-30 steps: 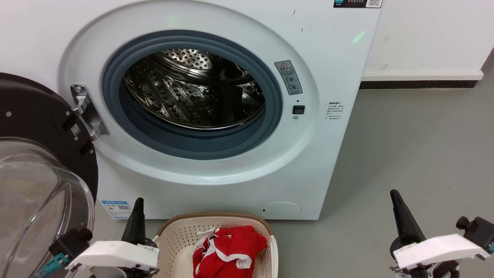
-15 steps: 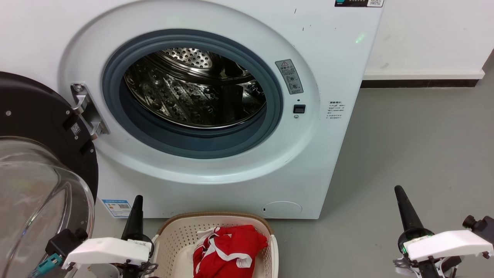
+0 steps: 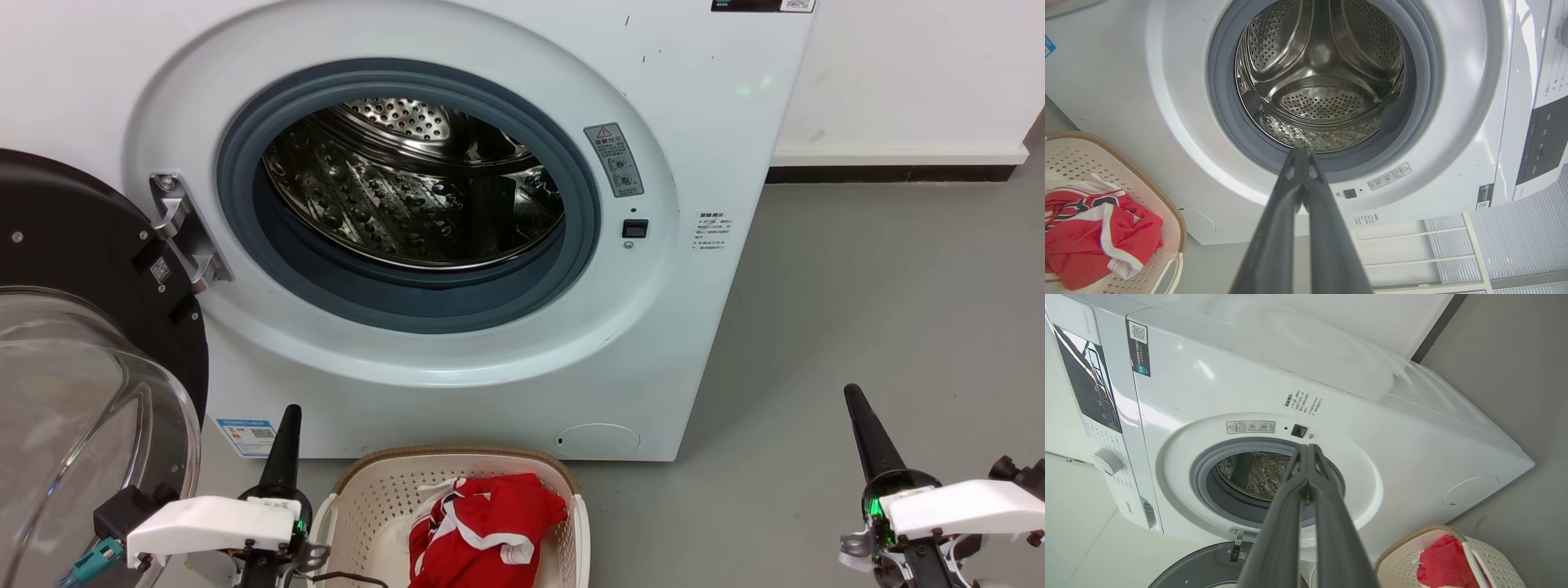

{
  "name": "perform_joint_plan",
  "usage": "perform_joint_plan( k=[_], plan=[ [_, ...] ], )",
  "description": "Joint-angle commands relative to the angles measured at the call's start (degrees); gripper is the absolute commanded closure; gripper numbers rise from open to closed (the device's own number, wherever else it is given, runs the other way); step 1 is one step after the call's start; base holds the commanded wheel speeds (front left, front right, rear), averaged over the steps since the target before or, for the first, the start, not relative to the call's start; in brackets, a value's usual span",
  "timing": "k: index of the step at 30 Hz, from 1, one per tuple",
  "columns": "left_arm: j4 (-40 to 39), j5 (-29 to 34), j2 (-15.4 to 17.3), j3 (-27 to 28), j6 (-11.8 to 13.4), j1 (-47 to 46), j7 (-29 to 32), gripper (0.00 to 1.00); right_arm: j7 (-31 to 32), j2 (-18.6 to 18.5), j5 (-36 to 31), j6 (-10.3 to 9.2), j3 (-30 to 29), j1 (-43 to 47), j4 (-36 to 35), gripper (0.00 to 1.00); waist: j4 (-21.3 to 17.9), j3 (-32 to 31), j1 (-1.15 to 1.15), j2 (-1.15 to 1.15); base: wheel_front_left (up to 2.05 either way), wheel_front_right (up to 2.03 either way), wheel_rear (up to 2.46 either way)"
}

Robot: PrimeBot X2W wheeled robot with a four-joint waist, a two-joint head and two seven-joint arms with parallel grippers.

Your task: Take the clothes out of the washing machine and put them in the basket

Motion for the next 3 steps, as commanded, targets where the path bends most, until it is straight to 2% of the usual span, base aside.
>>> perform_joint_plan(
  k=[1,3],
  plan=[
    [-0.1,-1.4,0.0,0.4,-0.2,-1.2,0.3,1.00,0.2,-0.3,1.4,0.01,-0.2,-1.3,0.0,1.00,0.0,0.0,0.00,0.00,0.00,0.00,0.00],
    [-0.1,-2.4,0.0,0.5,-0.3,-1.3,0.6,1.00,0.5,-0.3,2.5,0.01,-0.4,-1.4,0.1,1.00,0.0,0.1,0.00,0.00,0.00,0.00,0.00]
  ],
)
